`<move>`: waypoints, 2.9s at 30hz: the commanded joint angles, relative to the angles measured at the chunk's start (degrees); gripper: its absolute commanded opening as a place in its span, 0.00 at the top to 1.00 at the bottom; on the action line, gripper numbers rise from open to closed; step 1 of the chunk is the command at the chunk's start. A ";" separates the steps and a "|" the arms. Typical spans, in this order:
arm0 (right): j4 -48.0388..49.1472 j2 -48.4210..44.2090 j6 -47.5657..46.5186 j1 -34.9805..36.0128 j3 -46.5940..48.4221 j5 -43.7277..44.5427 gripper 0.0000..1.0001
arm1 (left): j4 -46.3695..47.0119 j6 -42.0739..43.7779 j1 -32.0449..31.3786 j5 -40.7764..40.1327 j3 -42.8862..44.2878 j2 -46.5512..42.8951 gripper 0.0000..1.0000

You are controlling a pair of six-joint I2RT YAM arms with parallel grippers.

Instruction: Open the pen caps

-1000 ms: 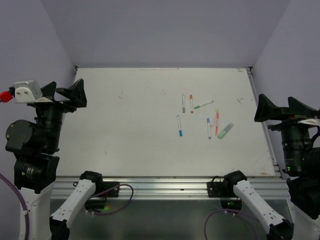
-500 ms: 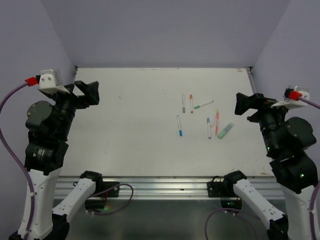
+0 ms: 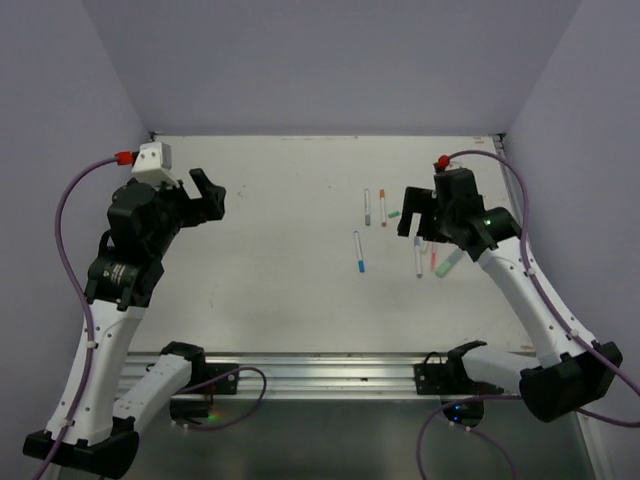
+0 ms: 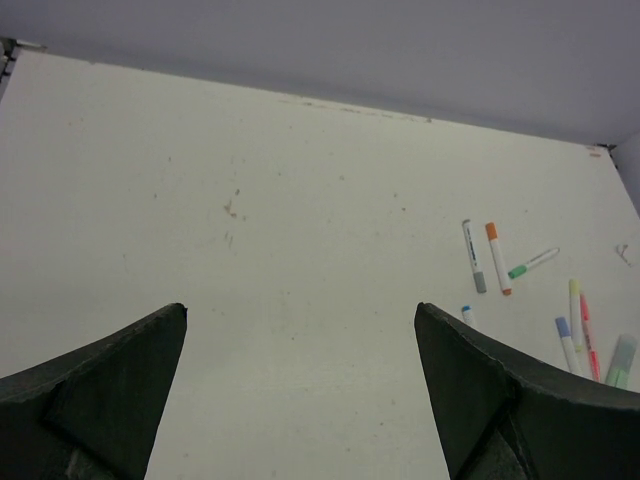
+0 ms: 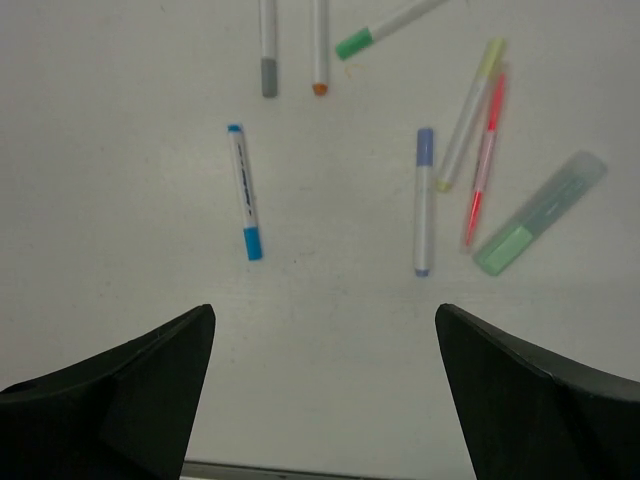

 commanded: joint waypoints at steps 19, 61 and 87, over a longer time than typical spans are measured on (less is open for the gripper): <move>16.38 22.63 7.21 12.48 -9.81 0.76 0.30 | -0.56 -3.37 0.28 6.65 -7.41 6.09 0.00; 22.19 36.35 9.15 16.18 -10.95 1.02 0.73 | -0.12 -4.16 0.28 9.90 -7.68 9.60 0.00; 44.06 16.40 -0.52 25.75 -14.11 -10.32 1.00 | 14.64 -27.44 -12.89 8.77 -7.77 19.62 0.09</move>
